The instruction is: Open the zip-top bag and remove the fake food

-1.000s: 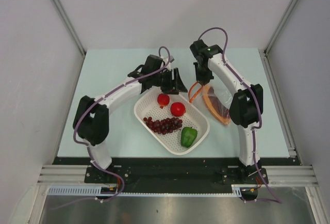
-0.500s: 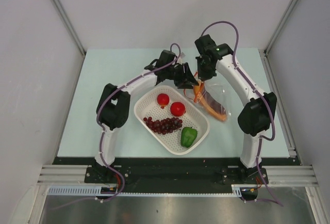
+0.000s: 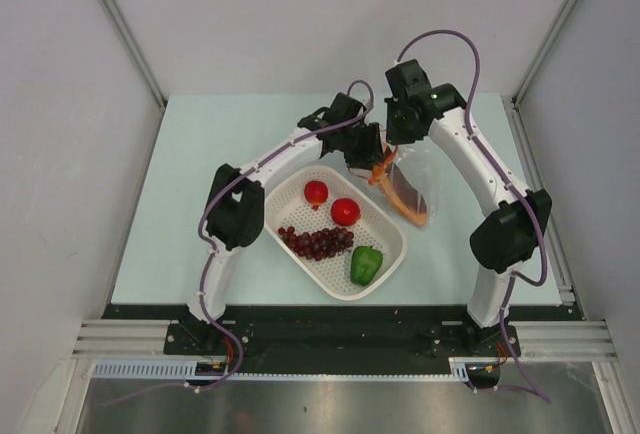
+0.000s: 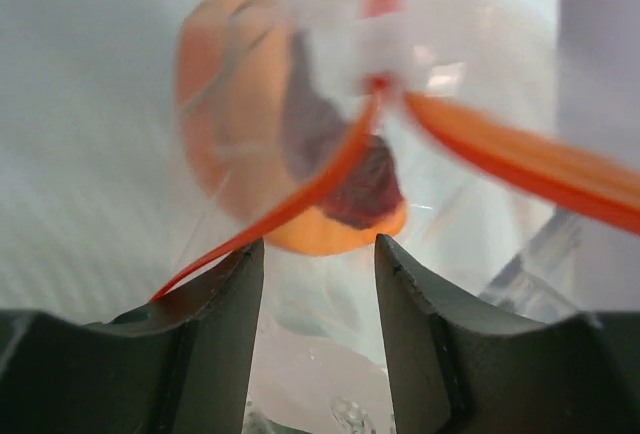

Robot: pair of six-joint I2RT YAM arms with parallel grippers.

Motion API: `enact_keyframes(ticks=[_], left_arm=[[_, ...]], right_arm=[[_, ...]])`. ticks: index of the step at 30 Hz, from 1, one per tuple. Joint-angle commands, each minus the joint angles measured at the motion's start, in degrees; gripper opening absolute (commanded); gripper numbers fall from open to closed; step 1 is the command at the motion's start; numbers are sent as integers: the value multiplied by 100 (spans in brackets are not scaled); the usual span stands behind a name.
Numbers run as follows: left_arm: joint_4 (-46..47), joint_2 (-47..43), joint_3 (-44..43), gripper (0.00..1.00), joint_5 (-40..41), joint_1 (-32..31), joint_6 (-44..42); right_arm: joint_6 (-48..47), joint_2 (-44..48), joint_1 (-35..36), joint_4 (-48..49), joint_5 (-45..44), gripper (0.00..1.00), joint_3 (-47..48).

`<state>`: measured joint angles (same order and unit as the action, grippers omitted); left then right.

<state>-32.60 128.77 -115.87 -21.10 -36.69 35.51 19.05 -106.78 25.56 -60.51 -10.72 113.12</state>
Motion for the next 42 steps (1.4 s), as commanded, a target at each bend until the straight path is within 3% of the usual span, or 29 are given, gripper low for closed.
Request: enact_keyframes(ticks=[1,7,15,19,27,32,36,42], left_arm=[[-571,26,-242,52,571,-31,-614],[-695,-107,-181,54,1020,-76,-844],[419,-264,257,68,424,-67,-510],[1106,-458,653,69,300,-58,-404],[1914,-125,742,68,-955,-32,219],[2450,-98,1014,71,-1334,-58,684],[2899,-142,1243,73,-1335,-84,853],[2645,-115,1287,74,-1204,-146,800]], right_arm=[[169,544,28,487,-334,0,-44],[266,702,28,567,-159,0,-141],[688,1027,-139,742,991,0,-554],[820,1194,-323,795,1344,0,-685],[1118,1528,-798,1330,2556,0,-1353],[1338,1494,-869,1665,3127,0,-1494],[1610,1494,-877,1876,3515,0,-1609],[1909,1511,-913,2280,3893,0,-1671]])
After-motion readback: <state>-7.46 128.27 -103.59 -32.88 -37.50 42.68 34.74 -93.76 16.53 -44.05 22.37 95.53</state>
